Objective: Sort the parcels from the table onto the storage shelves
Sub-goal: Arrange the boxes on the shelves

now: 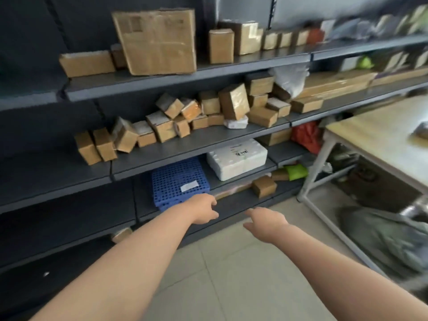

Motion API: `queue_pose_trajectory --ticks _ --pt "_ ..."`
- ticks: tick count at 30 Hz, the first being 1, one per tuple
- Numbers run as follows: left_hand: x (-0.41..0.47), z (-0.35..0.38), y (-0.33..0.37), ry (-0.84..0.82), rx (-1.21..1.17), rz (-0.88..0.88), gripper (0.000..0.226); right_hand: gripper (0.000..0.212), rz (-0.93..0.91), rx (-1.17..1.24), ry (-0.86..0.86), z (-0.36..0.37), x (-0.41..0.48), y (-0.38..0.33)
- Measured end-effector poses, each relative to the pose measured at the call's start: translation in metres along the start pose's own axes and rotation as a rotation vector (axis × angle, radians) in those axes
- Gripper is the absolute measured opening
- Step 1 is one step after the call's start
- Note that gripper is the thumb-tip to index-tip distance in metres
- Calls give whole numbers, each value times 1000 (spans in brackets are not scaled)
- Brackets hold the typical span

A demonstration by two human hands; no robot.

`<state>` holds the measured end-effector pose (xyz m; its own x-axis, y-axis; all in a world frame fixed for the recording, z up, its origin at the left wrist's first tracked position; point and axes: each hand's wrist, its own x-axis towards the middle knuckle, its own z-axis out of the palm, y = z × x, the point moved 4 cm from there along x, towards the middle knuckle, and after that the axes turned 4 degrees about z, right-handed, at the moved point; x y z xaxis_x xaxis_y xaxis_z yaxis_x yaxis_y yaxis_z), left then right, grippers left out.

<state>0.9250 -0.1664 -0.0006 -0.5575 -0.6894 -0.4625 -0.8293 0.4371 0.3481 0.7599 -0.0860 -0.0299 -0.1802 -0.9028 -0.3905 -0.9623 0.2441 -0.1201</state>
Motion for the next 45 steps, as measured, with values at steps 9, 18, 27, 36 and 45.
queue_pose_trajectory --ticks 9,18,27,36,45 --pt "82 44 239 -37 106 208 52 44 268 130 71 -6 -53 245" --pt "151 75 397 -140 211 398 55 38 516 270 131 -2 -95 404" --pt "258 76 530 -185 265 599 56 37 704 380 225 -34 -78 534" --pt "392 58 670 -272 200 699 54 42 971 439 333 -81 -58 654" --pt "442 83 776 -317 215 799 56 42 1101 530 421 -101 -61 742"
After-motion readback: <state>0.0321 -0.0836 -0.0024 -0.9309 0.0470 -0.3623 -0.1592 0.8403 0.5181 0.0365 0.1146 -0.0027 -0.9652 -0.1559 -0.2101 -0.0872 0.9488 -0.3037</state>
